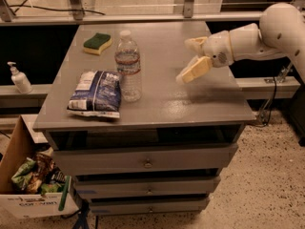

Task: Move water bottle near blue chip bag

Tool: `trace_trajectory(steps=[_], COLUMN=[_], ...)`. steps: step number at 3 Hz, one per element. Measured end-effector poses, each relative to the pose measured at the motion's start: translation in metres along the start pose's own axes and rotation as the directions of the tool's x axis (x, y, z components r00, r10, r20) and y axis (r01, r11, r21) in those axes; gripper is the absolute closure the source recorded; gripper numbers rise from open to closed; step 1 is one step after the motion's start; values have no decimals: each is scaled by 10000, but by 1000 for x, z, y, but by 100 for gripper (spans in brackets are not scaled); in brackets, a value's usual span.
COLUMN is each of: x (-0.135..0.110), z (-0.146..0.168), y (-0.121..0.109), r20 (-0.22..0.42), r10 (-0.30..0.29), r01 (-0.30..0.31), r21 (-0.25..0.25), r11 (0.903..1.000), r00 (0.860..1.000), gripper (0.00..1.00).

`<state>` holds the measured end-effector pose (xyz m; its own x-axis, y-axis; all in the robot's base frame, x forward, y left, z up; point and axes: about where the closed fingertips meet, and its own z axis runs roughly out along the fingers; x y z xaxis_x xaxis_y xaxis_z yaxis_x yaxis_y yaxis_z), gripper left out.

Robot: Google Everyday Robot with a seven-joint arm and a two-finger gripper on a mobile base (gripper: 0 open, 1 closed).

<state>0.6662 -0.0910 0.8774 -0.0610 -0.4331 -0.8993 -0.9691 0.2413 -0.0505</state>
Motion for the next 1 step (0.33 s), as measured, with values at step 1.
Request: trace_trajectory(steps=[1], x=[-1], z=[-2], y=[-2], r20=[5], r10=[-25], r01=[25], r21=[53], r11=[10000], r00=[10000], gripper=[0])
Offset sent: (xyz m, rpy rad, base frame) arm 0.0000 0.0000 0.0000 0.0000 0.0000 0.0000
